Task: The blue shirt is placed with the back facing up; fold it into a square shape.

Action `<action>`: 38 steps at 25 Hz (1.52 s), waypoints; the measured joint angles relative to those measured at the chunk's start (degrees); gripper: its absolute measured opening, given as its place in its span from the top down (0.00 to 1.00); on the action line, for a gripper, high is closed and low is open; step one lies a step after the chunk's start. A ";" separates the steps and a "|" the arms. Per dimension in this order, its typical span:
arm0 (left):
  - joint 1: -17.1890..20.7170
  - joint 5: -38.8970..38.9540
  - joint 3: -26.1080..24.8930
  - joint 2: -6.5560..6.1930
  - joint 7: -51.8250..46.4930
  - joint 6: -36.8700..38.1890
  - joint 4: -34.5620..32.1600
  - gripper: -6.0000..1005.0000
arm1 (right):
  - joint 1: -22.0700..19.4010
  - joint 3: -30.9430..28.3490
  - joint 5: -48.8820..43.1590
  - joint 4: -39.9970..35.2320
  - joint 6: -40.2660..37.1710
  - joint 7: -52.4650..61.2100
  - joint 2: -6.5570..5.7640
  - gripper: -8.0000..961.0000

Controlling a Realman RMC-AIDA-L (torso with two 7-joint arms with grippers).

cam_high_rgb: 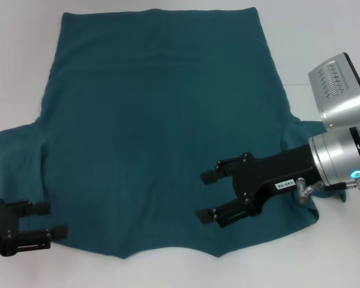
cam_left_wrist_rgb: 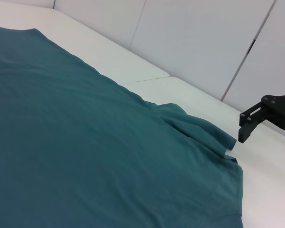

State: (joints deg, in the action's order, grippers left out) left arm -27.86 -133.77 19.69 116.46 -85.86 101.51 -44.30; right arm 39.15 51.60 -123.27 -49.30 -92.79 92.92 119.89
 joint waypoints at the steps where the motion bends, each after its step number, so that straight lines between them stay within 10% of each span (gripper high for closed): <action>1: 0.00 0.00 0.00 0.00 0.00 0.00 0.00 0.17 | -0.05 0.00 0.17 0.00 -0.02 0.00 -0.01 0.05; 24: 1.78 -0.34 -7.20 0.16 -22.04 -5.80 -11.40 0.17 | -0.98 -3.23 3.67 -1.36 1.06 3.94 -0.54 0.05; 38: 2.12 -0.78 4.87 2.91 -35.90 -27.84 -8.99 0.17 | 0.36 -3.26 4.12 -1.40 1.57 3.08 -0.57 0.05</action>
State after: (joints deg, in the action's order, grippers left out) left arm -25.74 -134.55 24.56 119.37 -121.76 73.67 -53.29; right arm 39.51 48.33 -119.15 -50.70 -91.22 96.00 119.31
